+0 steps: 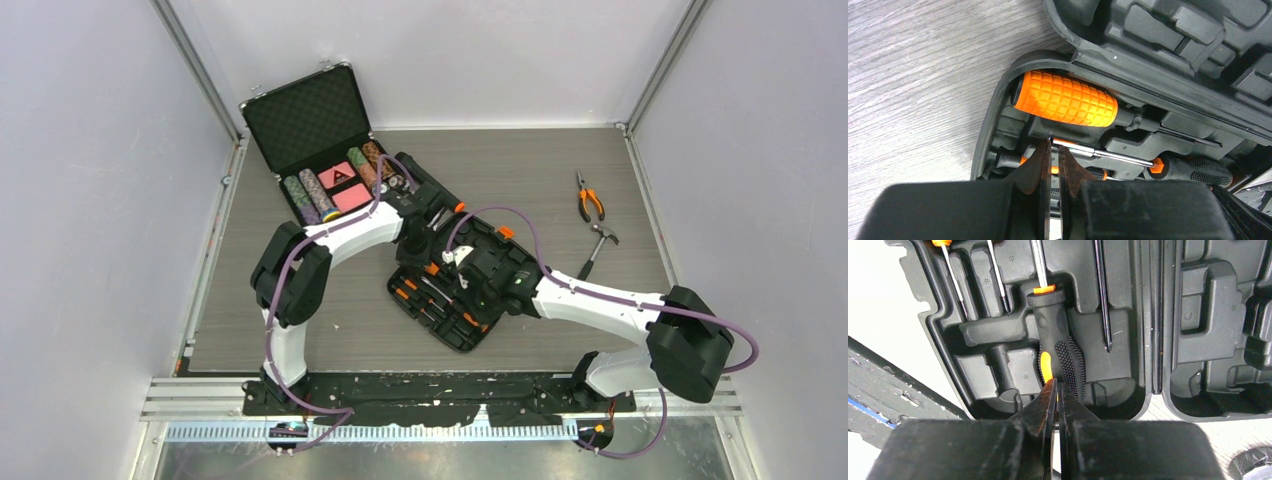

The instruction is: Pack the tool kit

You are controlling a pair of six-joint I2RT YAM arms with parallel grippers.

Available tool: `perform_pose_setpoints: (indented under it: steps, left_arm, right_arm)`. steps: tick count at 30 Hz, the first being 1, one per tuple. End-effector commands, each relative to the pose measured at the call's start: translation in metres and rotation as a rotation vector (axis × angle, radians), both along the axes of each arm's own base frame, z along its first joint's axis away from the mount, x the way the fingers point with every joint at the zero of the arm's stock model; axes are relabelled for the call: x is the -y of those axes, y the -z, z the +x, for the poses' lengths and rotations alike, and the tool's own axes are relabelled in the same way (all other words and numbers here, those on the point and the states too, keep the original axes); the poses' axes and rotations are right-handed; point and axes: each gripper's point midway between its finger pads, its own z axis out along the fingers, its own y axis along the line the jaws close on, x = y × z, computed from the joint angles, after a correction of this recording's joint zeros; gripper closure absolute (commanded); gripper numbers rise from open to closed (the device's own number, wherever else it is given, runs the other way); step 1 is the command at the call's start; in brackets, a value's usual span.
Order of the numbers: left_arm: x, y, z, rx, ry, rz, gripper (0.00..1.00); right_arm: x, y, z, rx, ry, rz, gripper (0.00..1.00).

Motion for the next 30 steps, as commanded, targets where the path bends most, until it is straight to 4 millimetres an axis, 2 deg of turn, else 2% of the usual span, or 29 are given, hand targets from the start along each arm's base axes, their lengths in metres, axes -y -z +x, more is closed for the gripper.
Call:
perform_pose_setpoints:
  steps: [1, 10, 16, 20, 25, 30]
  left_arm:
    - [-0.004, 0.035, -0.004, -0.043, -0.025, 0.073, 0.93]
    - [0.006, 0.050, -0.009, -0.105, -0.040, 0.123, 0.95]
    - [0.004, 0.063, -0.010, -0.126, -0.063, 0.180, 0.95]
    - [0.005, 0.073, -0.011, -0.147, -0.084, 0.203, 0.95]
    - [0.006, 0.071, -0.009, -0.125, -0.107, 0.248, 0.96]
    - [0.005, 0.071, -0.010, -0.075, -0.153, 0.264, 0.98]
  right_arm:
    - [-0.001, 0.017, -0.022, -0.116, -0.029, -0.015, 0.92]
    - [-0.007, 0.020, -0.025, -0.156, -0.019, -0.009, 0.94]
    - [-0.011, 0.026, -0.026, -0.187, 0.006, -0.026, 0.95]
    - [-0.023, 0.023, -0.026, -0.170, -0.013, -0.038, 0.95]
    - [-0.043, 0.018, -0.028, -0.150, -0.048, -0.029, 0.95]
    - [-0.068, 0.001, -0.031, -0.106, -0.089, 0.030, 0.95]
